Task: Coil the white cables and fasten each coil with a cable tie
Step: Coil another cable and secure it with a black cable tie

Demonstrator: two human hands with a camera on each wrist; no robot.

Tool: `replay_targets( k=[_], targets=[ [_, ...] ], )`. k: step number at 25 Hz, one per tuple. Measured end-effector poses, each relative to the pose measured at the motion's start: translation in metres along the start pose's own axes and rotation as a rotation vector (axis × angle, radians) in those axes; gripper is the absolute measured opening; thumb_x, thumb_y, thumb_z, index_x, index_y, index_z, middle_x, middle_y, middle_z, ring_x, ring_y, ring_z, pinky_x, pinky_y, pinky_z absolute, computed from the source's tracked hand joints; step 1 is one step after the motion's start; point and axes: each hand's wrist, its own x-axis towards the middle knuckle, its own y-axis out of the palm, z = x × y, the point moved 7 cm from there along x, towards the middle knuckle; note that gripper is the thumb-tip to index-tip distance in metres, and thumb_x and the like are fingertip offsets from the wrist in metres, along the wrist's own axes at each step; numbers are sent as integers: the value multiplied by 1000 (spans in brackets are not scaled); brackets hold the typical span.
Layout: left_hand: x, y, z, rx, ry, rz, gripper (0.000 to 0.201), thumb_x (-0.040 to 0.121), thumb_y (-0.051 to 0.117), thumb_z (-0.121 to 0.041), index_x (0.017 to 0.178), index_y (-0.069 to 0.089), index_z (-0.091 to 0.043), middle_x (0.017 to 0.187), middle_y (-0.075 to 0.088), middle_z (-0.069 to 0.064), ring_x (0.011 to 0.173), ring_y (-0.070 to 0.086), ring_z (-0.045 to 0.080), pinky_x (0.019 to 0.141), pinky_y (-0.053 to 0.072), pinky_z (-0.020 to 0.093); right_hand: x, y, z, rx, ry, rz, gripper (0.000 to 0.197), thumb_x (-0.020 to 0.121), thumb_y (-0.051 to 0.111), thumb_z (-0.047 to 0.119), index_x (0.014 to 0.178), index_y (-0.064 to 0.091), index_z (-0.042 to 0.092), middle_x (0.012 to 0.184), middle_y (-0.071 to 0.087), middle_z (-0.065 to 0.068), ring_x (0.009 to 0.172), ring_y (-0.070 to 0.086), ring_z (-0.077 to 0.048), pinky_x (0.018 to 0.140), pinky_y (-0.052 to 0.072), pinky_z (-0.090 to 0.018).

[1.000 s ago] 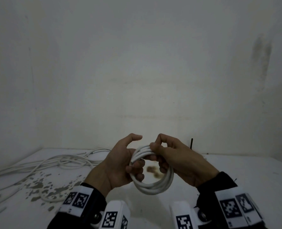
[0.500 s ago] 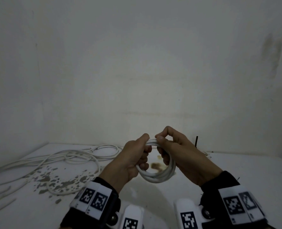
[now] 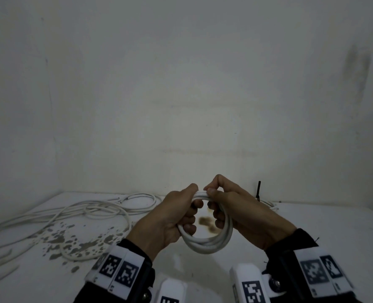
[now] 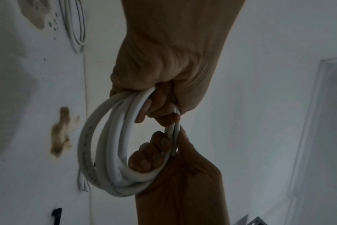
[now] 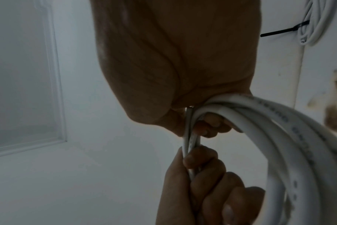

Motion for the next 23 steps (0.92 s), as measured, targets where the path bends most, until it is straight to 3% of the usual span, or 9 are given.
replay_targets(
  k=[3, 6, 9, 12, 16, 20, 23],
  targets=[
    [2, 0, 5, 13, -14, 15, 39, 95, 43, -26, 57, 42, -15, 49, 22, -3, 41, 16, 11, 43, 19, 20, 2, -1, -7, -24, 18, 4, 18, 103, 45, 20, 88, 55, 17, 73, 49, -4, 53, 42, -12, 52, 38, -26],
    [4, 2, 11, 69, 13, -15, 39, 98, 41, -27, 62, 45, -12, 48, 25, -3, 41, 19, 12, 41, 22, 21, 0, -3, -15, -52, 43, 5, 18, 104, 46, 31, 98, 56, 17, 82, 61, -5, 62, 58, -16, 59, 46, -31],
    [7, 5, 20, 159, 32, -46, 40, 101, 40, -30, 68, 50, -8, 45, 29, -4, 39, 23, 11, 40, 26, 22, -9, -36, -22, -190, 90, -106, 27, 102, 46, 42, 109, 54, 17, 83, 69, 0, 68, 64, -11, 68, 49, -32],
    [12, 14, 29, 220, 26, -64, 40, 101, 41, -30, 70, 53, -6, 43, 29, -5, 37, 24, 11, 39, 28, 21, -30, -96, -23, -431, 169, -153, 34, 103, 44, 42, 105, 60, 12, 89, 68, -8, 73, 61, -20, 65, 49, -32],
    [16, 50, 47, 253, 14, -28, 42, 102, 40, -31, 72, 53, -5, 39, 32, -6, 39, 24, 12, 40, 30, 22, -75, -157, -37, -819, 338, -22, 35, 102, 48, 39, 95, 68, 11, 80, 68, -6, 62, 60, -18, 53, 47, -27],
    [22, 92, 61, 257, -6, 24, 42, 101, 39, -33, 74, 55, -6, 44, 30, -4, 43, 26, 14, 43, 31, 24, -110, -173, -69, -1177, 517, 171, 25, 96, 57, 40, 97, 67, 17, 80, 69, -1, 55, 58, -13, 50, 45, -22],
    [26, 118, 57, 276, 15, 30, 39, 100, 39, -31, 73, 55, -7, 48, 31, -2, 47, 28, 17, 46, 33, 26, -116, -176, -77, -1222, 489, 82, 22, 97, 56, 37, 105, 64, 18, 73, 56, 4, 53, 53, -11, 47, 41, -19]
  ],
)
